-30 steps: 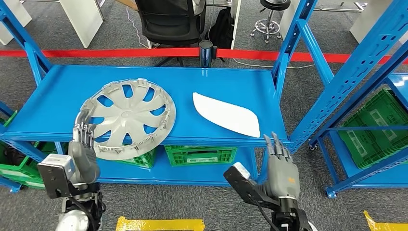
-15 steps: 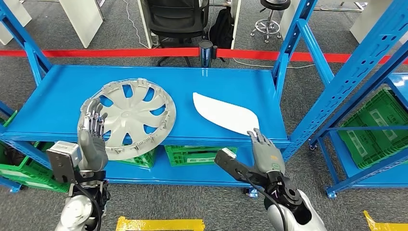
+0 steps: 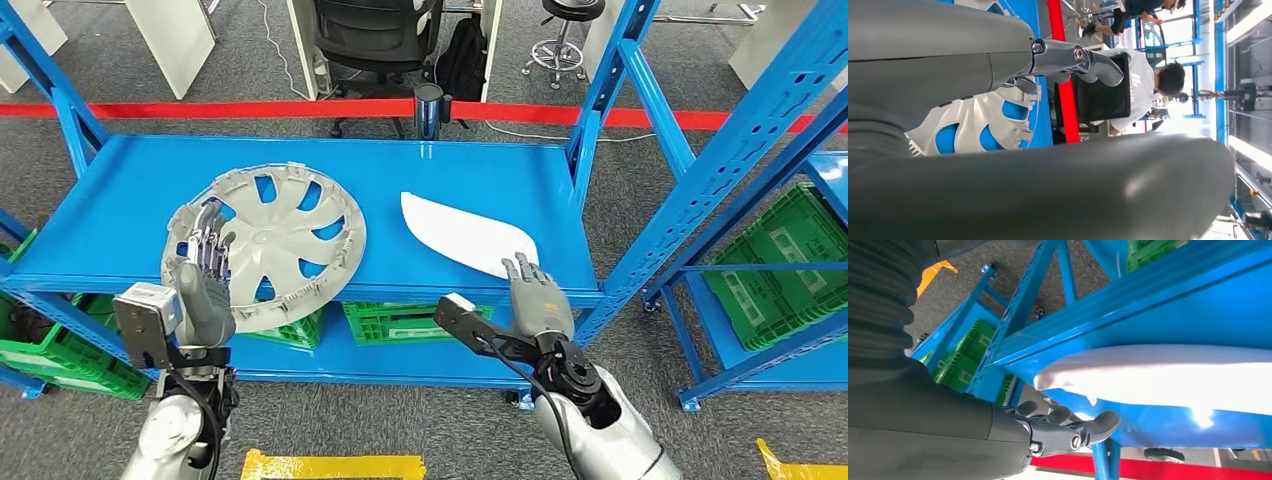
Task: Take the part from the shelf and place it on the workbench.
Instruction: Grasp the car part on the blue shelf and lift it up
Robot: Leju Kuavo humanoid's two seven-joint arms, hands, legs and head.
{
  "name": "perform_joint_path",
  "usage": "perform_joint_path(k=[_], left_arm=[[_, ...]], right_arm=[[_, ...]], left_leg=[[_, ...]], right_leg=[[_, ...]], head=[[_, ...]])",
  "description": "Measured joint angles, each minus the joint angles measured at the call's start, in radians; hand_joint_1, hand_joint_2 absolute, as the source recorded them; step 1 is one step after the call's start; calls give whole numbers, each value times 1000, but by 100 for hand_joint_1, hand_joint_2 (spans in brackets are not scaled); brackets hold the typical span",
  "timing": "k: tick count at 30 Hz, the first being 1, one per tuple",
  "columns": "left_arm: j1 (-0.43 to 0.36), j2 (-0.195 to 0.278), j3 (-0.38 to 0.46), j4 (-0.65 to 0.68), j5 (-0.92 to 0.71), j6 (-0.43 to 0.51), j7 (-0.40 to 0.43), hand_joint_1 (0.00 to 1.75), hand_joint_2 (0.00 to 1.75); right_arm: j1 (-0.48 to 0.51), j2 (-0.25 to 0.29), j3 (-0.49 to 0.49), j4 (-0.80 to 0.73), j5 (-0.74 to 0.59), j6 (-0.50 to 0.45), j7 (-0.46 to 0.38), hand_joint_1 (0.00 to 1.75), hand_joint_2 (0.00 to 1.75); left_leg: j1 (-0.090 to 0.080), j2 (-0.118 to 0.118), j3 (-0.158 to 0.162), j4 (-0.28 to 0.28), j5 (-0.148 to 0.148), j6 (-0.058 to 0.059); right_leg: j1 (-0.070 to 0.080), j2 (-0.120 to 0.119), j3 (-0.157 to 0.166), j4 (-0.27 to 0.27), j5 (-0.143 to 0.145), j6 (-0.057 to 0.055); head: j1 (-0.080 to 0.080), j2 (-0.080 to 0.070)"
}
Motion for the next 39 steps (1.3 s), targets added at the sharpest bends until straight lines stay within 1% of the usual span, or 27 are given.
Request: perform_joint_path(k=[6, 10, 14, 17, 21, 25, 28, 32, 35, 39], left_arm=[[-1, -3, 0, 24, 12, 3, -3, 0, 0], [0, -3, 0, 37, 18, 7, -4, 0, 0], [4, -3, 4, 44, 18, 9, -4, 0, 0], [8, -3, 9, 46, 18, 9, -4, 0, 0], [13, -5, 16, 50, 16, 9, -4, 0, 0], [19, -8, 22, 53, 9, 9, -7, 0, 0], [20, -11, 26, 57, 6, 6, -12, 0, 0], [15, -15, 31, 67, 6, -5, -17, 0, 0], [-6, -19, 31, 79, 9, -7, -18, 0, 0], [-58, -20, 32, 102, -1, 2, -22, 0, 0]], right_arm=[[-23, 25, 21, 64, 19, -26, -9, 0, 175], [-38, 28, 30, 77, 95, -45, 4, 0, 175], [-55, 28, 32, 45, 160, -10, 37, 0, 175], [-66, 29, 32, 17, 167, 13, 49, 0, 175], [-72, 29, 35, -14, 187, 20, 59, 0, 175], [-103, 30, 37, -70, 214, 76, 93, 0, 175], [-129, 30, 38, -116, 187, 110, 107, 0, 175], [-161, 29, 37, -134, 95, 107, 111, 0, 175], [-183, 29, 37, -110, 36, 84, 112, 0, 175], [-222, 32, 38, -35, -18, 49, 106, 0, 175]], left_leg=[[0, 0, 0, 0, 0, 0], [0, 0, 0, 0, 0, 0], [0, 0, 0, 0, 0, 0], [0, 0, 0, 0, 0, 0], [0, 0, 0, 0, 1, 0], [0, 0, 0, 0, 1, -1], [0, 0, 0, 0, 1, 0], [0, 0, 0, 0, 1, 0], [0, 0, 0, 0, 1, 0], [0, -1, 0, 0, 2, 0]], right_leg=[[0, 0, 0, 0, 0, 0], [0, 0, 0, 0, 0, 0], [0, 0, 0, 0, 0, 0], [0, 0, 0, 0, 0, 0], [0, 0, 0, 1, 0, 0], [0, 0, 0, 1, 0, 0], [0, 0, 0, 1, 0, 0], [0, 0, 0, 1, 0, 0], [0, 0, 0, 1, 1, 0], [0, 0, 0, 1, 2, 0]], head=[[0, 0], [0, 0], [1, 0], [0, 0], [0, 0], [0, 0], [0, 0], [-1, 0], [0, 0], [0, 0]])
